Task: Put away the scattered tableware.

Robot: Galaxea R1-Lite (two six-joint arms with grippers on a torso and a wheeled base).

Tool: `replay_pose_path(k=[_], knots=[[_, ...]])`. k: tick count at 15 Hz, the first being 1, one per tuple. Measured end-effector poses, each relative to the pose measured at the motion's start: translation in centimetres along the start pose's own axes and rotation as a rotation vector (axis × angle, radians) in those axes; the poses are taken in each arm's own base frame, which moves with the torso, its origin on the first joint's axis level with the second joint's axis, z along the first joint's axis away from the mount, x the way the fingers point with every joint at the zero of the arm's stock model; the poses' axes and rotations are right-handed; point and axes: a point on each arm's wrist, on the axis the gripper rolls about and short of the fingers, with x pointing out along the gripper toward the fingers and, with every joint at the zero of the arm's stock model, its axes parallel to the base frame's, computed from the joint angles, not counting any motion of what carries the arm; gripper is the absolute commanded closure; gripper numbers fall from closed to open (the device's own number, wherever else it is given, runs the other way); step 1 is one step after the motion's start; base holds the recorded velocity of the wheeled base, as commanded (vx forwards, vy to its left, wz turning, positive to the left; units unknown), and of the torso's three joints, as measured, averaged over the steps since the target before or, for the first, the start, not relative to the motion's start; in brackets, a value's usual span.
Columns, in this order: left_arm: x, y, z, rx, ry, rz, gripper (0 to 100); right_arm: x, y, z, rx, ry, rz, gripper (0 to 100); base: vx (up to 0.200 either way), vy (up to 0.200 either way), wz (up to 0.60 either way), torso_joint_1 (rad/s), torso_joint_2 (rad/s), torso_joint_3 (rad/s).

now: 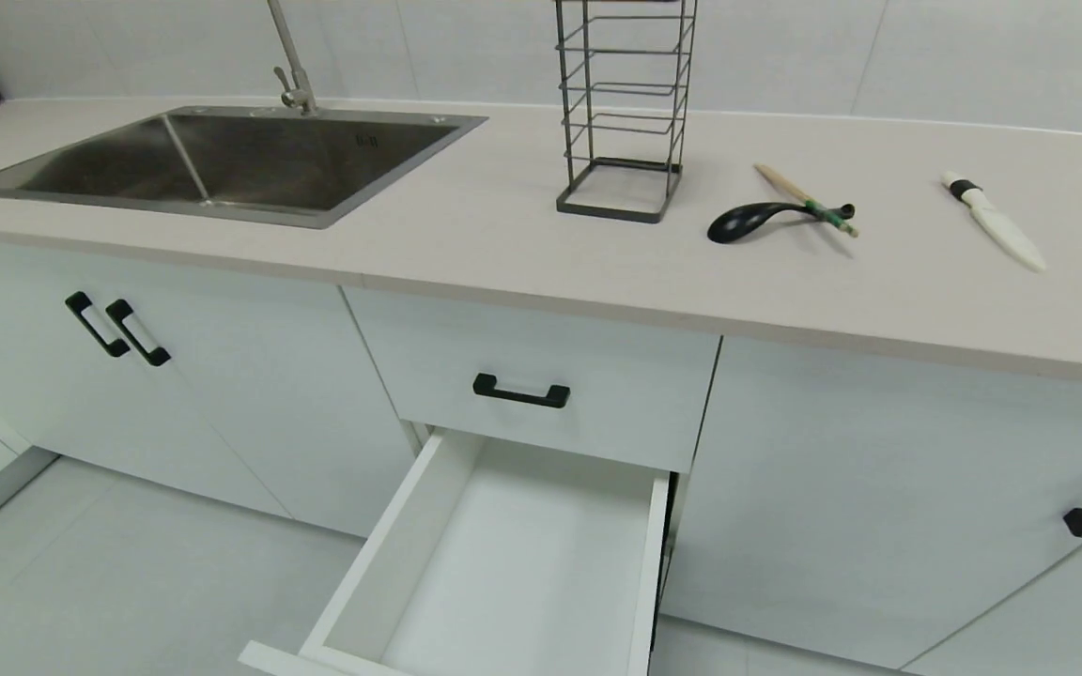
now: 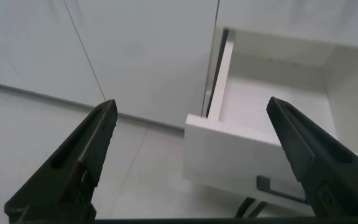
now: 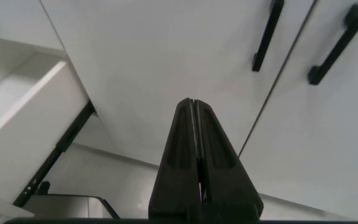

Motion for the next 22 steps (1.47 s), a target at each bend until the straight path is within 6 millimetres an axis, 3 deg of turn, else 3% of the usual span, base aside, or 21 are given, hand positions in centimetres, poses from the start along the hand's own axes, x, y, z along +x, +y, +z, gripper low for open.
replay_pose_path(k=[6,22], knots=[[0.00,0.00,0.01,0.000,0.000,0.000,0,0.00,0.00,0.03,-0.082,-0.003,0.003,100,0.000,0.000,0.00,0.172,-0.49,-0.220],[0.00,0.00,0.01,0.000,0.000,0.000,0,0.00,0.01,0.03,-0.068,-0.003,0.006,100,0.000,0.000,0.00,0.313,-0.53,-0.256]])
